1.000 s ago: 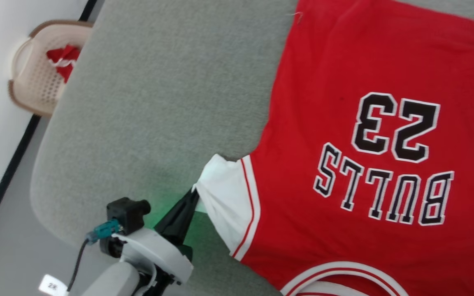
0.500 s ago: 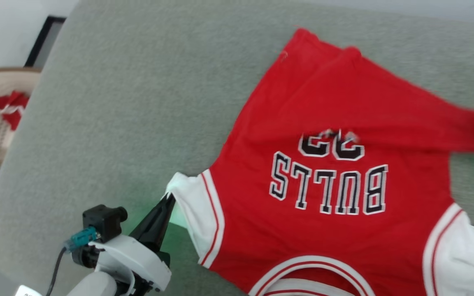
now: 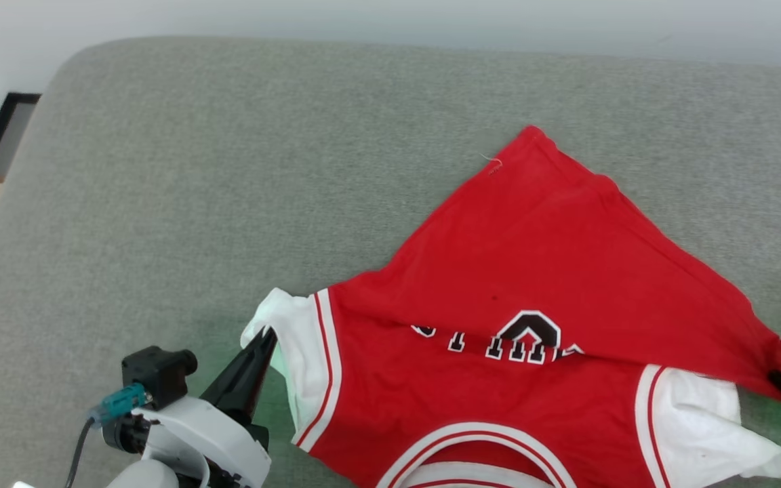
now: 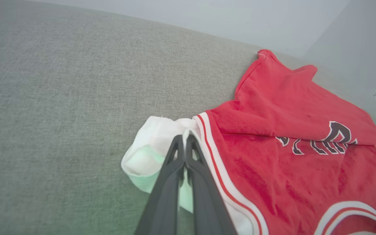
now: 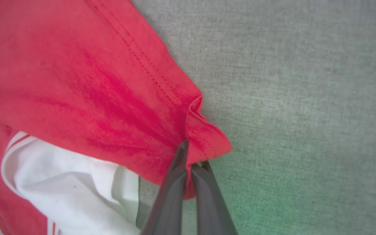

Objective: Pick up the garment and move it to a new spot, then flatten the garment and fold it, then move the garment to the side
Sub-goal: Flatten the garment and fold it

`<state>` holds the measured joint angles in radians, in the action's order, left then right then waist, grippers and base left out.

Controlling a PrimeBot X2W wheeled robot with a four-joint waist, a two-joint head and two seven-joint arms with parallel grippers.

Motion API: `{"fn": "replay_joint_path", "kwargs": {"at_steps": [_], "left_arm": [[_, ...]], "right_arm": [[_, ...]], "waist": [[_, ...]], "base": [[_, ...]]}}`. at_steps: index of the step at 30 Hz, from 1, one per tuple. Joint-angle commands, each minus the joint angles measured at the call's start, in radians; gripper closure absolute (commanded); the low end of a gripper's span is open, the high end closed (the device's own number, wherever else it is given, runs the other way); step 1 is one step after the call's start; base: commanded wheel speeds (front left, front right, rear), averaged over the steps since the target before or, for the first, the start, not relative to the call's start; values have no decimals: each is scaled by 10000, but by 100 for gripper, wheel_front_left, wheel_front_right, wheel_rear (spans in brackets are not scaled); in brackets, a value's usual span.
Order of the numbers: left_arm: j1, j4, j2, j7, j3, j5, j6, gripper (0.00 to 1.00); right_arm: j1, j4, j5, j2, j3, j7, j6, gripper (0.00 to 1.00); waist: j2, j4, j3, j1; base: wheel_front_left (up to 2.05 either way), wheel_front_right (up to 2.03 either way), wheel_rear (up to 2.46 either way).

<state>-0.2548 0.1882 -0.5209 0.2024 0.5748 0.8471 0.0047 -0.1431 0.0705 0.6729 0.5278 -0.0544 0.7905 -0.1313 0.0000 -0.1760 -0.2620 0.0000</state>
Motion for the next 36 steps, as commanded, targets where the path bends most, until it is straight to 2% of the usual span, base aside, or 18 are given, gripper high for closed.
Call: {"fn": "replay_joint_path", "kwargs": {"at_steps": [1, 5, 10, 11, 12, 13, 19, 27, 32, 36], "left_arm": [[120, -53, -44, -33, -30, 56, 52, 100], [111, -134, -102, -63, -39, 69, 78, 100], [133, -142, -98, -48, -12, 107, 82, 100], [147, -136, -97, -40, -5, 117, 80, 100], [163, -126, -105, -33, 0, 124, 81, 100], [179, -118, -113, -31, -1, 131, 87, 100], [295, -115, -154, 5, 4, 120, 116, 100], [286, -221, -97, 18, 107, 52, 138, 100], [13, -247, 97, -49, 286, -31, 18, 100], [-310, -114, 352, -89, 491, -102, -161, 100]], "right_arm": [[247, -23, -152, -127, -151, -52, 10, 100], [653, 99, -385, -572, -305, -176, 10, 100], [696, 283, -493, -788, -245, -279, 10, 100], [709, 294, -538, -746, -202, -291, 10, 87], [703, 281, -499, -723, -178, -289, 12, 55], [671, 238, -483, -718, -172, -295, 10, 0], [730, -472, -401, -569, -263, -54, 10, 0], [693, -2548, -678, -540, -976, 16, 7, 0], [-301, -3398, -1040, -191, -481, -783, 4, 0], [-1638, -2582, -948, 97, 439, -1280, 4, 0]], "waist": [[0, 152, 69, 0], [0, 244, 52, 0], [0, 311, 79, 0], [0, 325, 93, 0], [0, 339, 105, 0], [0, 355, 119, 0], [0, 453, 239, 0], [0, 304, 310, 0], [0, -141, 177, 0], [0, -659, 28, 0]], "base": [[0, 0, 0], [0, 0, 0], [0, 0, 0], [0, 0, 0], [0, 0, 0], [0, 0, 0], [0, 0, 0], [0, 0, 0], [0, 0, 0], [0, 0, 0]]}}
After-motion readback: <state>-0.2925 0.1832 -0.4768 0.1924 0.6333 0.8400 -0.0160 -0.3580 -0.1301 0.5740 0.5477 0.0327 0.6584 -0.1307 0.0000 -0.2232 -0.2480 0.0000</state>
